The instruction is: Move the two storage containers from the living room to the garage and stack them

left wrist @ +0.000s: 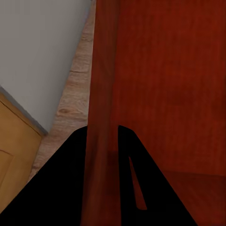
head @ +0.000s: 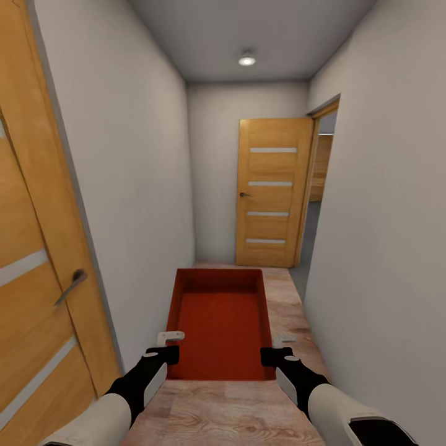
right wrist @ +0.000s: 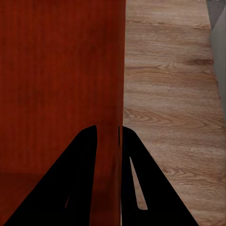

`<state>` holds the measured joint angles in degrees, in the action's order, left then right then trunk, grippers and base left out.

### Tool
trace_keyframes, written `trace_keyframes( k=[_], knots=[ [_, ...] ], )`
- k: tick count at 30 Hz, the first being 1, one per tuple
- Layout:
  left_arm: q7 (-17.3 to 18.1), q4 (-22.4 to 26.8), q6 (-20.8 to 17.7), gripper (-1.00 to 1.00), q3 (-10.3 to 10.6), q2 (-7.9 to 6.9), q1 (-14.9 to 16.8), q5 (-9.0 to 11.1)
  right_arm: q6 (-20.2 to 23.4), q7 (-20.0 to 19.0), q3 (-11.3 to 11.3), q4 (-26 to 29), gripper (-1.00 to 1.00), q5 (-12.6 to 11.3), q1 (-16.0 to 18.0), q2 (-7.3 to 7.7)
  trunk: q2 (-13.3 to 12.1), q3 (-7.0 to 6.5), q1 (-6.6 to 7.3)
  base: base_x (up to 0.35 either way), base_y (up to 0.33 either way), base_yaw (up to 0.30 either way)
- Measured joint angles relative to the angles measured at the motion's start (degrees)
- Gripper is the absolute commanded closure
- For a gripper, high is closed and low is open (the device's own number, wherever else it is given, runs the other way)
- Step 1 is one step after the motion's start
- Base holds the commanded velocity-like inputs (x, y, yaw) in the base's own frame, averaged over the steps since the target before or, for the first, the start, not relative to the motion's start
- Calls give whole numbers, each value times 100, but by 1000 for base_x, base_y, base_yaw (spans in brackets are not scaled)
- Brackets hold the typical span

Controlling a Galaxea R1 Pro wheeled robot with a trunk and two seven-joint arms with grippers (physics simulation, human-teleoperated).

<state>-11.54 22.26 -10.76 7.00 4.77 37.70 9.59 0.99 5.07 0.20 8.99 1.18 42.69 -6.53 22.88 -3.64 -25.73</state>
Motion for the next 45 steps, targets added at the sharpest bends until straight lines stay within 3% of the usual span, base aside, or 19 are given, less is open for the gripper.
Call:
trace_keyframes(
  k=[45],
  knots=[
    [16, -24, 0, 100, -13, 0, 1, -6, 22, 4, 7, 0, 100, 2, 0, 0, 0, 0, 0, 322, 0, -20]
  ],
)
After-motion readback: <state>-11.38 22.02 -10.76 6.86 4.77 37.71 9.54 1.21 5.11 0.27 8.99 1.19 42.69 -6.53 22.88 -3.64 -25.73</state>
